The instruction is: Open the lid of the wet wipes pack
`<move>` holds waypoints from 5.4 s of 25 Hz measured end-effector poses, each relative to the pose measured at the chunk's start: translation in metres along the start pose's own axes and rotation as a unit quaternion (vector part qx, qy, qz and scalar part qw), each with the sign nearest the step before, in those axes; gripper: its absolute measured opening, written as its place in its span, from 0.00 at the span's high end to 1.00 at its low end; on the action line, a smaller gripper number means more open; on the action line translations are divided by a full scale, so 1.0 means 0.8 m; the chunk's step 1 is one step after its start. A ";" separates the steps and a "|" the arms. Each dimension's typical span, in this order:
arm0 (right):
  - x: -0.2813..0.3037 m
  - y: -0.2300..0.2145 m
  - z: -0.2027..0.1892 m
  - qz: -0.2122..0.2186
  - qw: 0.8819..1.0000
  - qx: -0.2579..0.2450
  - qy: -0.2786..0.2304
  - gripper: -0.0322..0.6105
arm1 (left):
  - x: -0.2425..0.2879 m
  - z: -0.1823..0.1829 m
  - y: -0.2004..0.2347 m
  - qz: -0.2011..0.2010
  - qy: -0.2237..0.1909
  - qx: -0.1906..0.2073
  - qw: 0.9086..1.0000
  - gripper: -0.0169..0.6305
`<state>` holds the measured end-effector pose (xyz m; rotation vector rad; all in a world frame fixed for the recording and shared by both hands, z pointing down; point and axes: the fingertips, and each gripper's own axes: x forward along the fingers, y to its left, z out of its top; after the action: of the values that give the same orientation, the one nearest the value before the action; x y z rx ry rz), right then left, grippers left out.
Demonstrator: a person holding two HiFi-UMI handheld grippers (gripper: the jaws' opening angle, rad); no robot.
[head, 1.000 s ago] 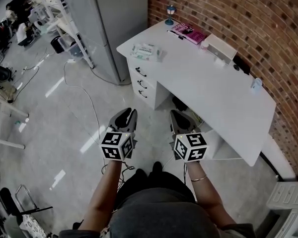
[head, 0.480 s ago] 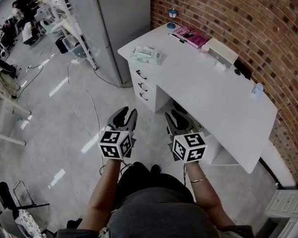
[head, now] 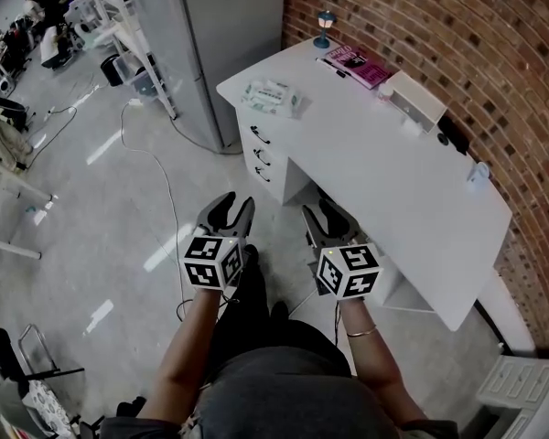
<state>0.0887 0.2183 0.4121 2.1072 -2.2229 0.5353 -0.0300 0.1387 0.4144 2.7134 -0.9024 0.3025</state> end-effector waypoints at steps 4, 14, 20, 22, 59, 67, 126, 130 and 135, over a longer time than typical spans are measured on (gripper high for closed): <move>0.025 -0.016 0.008 -0.012 1.000 0.003 0.001 0.70 | 0.032 0.004 0.019 -0.007 0.006 -0.003 1.000 0.73; 0.137 -0.047 0.046 -0.034 0.999 -0.001 0.007 0.70 | 0.131 0.044 0.093 -0.025 0.011 -0.002 1.000 0.72; 0.203 -0.059 0.071 -0.052 0.998 -0.011 0.014 0.69 | 0.178 0.066 0.141 -0.037 0.020 -0.001 0.999 0.72; 0.221 -0.063 0.078 -0.058 0.998 -0.015 0.014 0.69 | 0.192 0.072 0.156 -0.040 0.019 -0.002 0.999 0.72; 0.386 -0.130 0.141 -0.038 0.983 -0.161 0.074 0.66 | 0.328 0.099 0.251 -0.038 0.050 0.000 0.998 0.71; 0.426 -0.148 0.141 0.002 0.978 -0.182 0.099 0.66 | 0.360 0.091 0.262 -0.017 0.066 -0.009 0.998 0.71; 0.530 -0.161 0.008 0.141 0.826 -0.435 0.329 0.67 | 0.475 0.001 0.230 -0.099 0.254 0.149 0.951 0.66; 0.533 -0.161 0.005 0.135 0.818 -0.445 0.339 0.68 | 0.475 0.001 0.229 -0.102 0.252 0.149 0.951 0.66; 0.533 -0.161 0.003 0.129 0.806 -0.450 0.362 0.68 | 0.475 0.001 0.229 -0.102 0.248 0.147 0.952 0.66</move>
<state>0.1801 -0.1964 0.5480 0.9076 -1.7374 0.1514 0.1568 -0.2134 0.5525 2.7448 -0.4576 1.0890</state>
